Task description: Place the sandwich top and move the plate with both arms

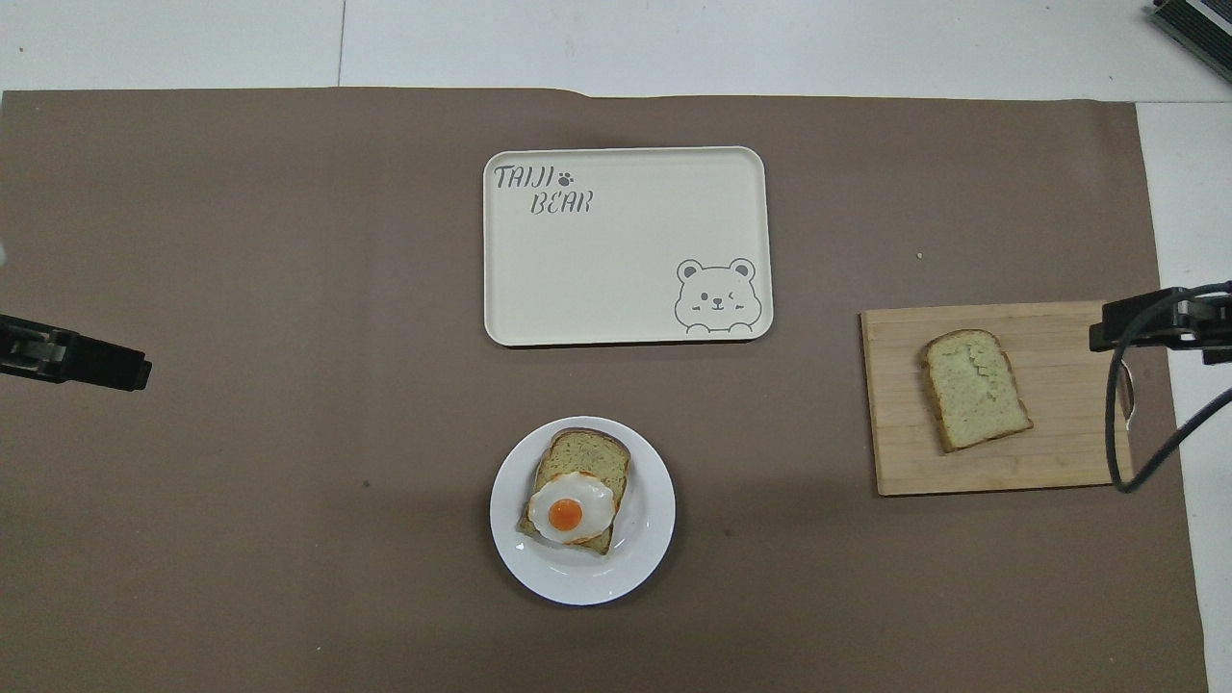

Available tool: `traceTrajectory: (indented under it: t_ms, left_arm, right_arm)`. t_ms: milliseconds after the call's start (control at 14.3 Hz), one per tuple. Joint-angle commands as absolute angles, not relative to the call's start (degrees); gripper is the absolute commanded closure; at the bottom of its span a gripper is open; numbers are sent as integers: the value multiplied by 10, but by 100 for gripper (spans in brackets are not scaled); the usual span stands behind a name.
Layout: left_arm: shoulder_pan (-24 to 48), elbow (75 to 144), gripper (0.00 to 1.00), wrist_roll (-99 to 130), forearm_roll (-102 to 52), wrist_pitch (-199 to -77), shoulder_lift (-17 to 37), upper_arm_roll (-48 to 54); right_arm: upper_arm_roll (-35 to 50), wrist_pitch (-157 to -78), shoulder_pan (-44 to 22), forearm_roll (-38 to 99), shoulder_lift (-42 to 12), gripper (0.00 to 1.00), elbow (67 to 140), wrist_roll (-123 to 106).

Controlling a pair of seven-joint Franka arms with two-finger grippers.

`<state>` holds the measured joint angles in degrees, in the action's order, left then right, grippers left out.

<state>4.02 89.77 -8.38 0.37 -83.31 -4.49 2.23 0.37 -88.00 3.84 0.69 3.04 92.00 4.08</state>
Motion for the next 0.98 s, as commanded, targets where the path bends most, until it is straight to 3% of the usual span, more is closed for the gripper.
traceTrajectory:
  t_ms: [0, 908]
  left_arm:
    - [40, 911, 0, -79, 3, -832, -57, 22]
    - [40, 911, 0, -79, 3, -832, -57, 22]
  right_arm:
    - [6, -895, 42, 14, 47, 0, 942, 50]
    - [6, -896, 63, 14, 54, 0, 973, 47]
